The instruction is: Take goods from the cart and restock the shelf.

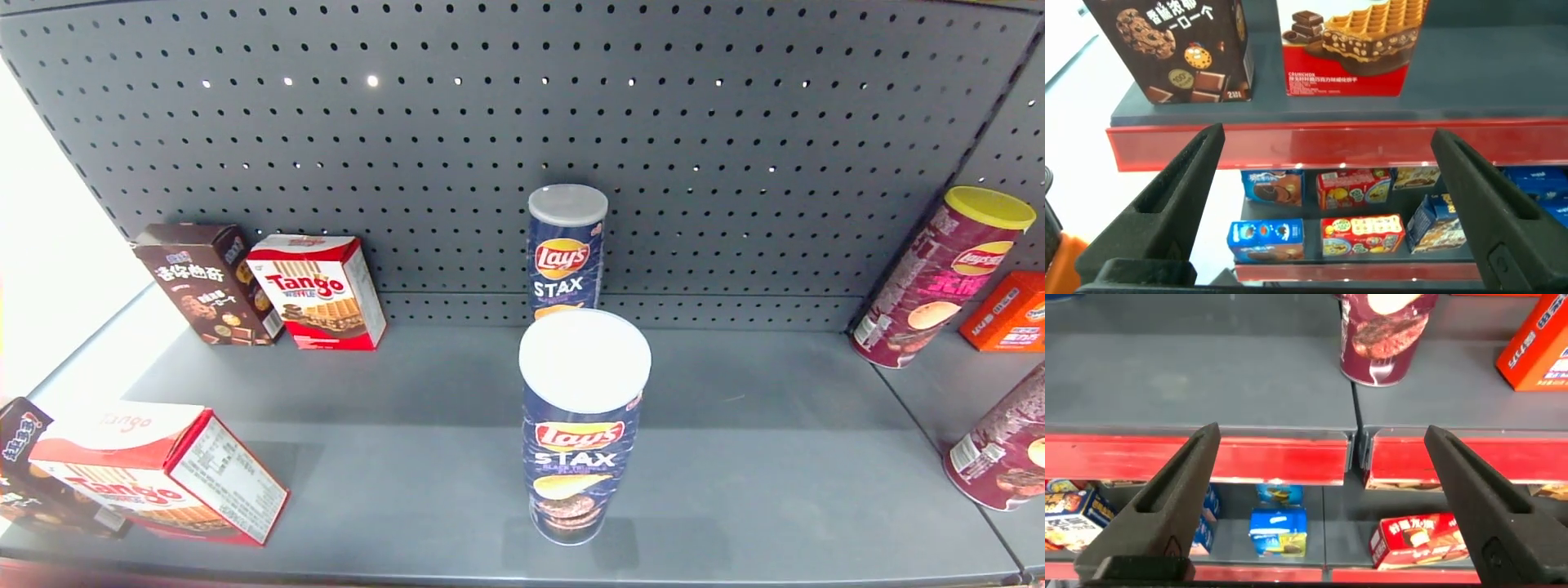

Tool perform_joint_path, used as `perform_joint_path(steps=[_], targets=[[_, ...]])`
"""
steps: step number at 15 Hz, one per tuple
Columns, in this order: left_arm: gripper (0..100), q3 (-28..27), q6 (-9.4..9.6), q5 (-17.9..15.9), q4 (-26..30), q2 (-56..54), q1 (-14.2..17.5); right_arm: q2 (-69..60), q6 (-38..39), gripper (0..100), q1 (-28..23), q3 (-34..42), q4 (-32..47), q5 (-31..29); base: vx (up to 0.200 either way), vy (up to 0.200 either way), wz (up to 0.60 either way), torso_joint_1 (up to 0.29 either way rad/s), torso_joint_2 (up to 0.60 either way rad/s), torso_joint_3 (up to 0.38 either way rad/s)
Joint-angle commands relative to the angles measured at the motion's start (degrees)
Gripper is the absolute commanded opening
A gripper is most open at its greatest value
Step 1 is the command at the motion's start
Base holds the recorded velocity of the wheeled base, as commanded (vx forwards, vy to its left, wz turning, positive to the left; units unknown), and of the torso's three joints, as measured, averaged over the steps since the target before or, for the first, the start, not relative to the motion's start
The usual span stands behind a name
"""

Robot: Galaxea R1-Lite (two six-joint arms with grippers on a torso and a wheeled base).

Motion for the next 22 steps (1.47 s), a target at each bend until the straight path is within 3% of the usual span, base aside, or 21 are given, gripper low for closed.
perform_joint_path(steps=[1, 7, 22], targets=[[100, 0.0, 0.01, -0.1, 0.0, 0.1, 0.0, 0.0, 0.0, 100, 0.0, 0.0, 0.0, 0.0, 0.000, 0.000, 0.00, 0.000, 0.00, 0.000], [100, 0.0, 0.54, -0.3, 0.0, 0.1, 0.0, 0.0, 0.0, 100, 0.0, 0.0, 0.0, 0.0, -0.033, 0.000, 0.00, 0.000, 0.00, 0.000], [100, 0.0, -0.16, 0.0, 0.0, 0.1, 0.1, 0.0, 0.0, 100, -0.1, 0.0, 0.0, 0.0, -0.013, 0.000, 0.00, 0.000, 0.00, 0.000]])
